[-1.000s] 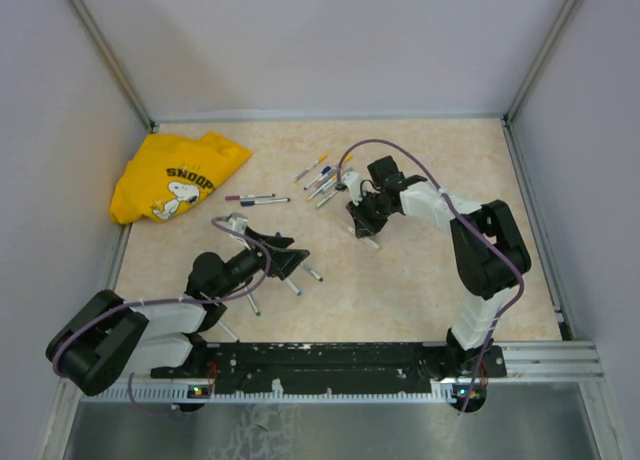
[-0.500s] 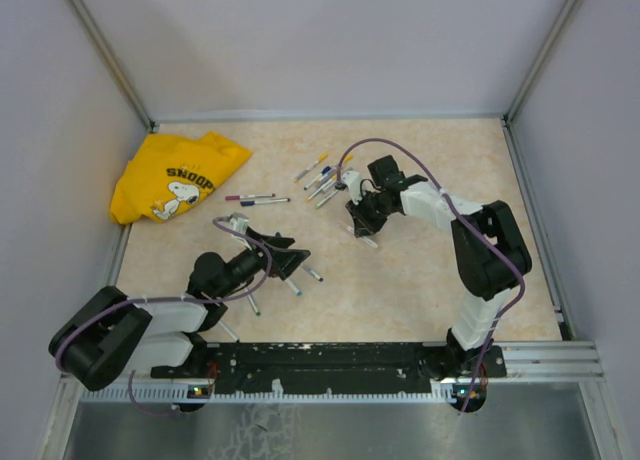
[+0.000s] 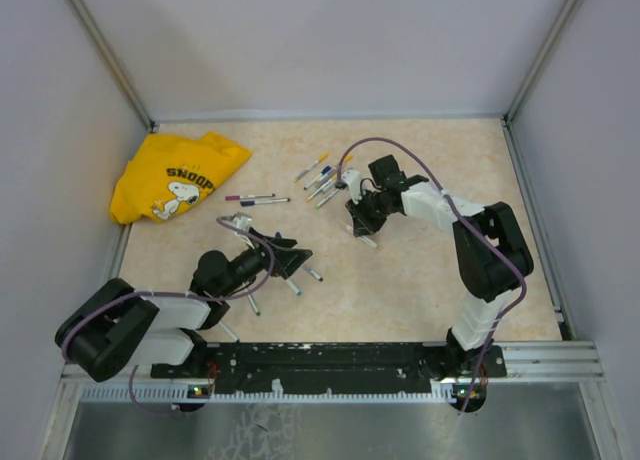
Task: Open the pen caps
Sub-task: Open the pen cap from the pen.
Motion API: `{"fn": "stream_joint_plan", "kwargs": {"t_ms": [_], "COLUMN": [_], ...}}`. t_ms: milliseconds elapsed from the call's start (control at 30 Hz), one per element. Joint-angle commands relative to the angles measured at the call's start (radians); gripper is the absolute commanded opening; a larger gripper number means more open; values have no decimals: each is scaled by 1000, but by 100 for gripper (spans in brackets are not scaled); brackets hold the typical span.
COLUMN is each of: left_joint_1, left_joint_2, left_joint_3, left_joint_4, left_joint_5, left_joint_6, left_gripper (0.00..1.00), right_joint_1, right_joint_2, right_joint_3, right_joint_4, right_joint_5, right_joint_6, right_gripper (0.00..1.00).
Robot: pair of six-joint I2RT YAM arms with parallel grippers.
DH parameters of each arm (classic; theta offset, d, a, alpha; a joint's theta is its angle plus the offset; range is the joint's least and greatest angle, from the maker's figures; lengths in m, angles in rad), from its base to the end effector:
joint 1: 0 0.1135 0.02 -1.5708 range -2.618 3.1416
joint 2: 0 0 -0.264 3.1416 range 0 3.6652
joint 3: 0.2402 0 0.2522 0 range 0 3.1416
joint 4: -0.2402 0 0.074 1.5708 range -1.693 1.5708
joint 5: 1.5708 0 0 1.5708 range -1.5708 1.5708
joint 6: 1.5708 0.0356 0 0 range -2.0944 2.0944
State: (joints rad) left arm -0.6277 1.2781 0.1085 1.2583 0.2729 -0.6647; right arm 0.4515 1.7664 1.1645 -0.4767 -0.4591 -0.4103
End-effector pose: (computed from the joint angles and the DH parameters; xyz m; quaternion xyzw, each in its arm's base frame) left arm 0.1583 -0.1267 0.1738 0.0880 0.6705 -0.5134 0.5282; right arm 0.3146 0.1701 0.1899 -0.4448 0.8349 0.2255 0.2326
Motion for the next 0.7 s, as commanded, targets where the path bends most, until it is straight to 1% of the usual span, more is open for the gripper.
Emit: {"fn": "stream_joint_plan", "kwargs": {"t_ms": [0, 433, 667], "left_joint_1": [-9, -12, -14], "left_joint_2": [33, 126, 229], "left_joint_3": [30, 71, 147], "left_joint_4": [81, 107, 129], "left_joint_5": [-4, 0, 12], "left_joint_6": [-28, -73, -123], "left_gripper": [96, 96, 96], "right_joint_1": [12, 12, 12], "right_joint_2": [-59, -83, -97], "right_joint_3": [-4, -13, -19], "right_joint_4": [38, 56, 68], "right_joint_5": [-25, -48, -88], "right_joint_6": [8, 19, 35], "right_gripper": [0, 0, 0]}}
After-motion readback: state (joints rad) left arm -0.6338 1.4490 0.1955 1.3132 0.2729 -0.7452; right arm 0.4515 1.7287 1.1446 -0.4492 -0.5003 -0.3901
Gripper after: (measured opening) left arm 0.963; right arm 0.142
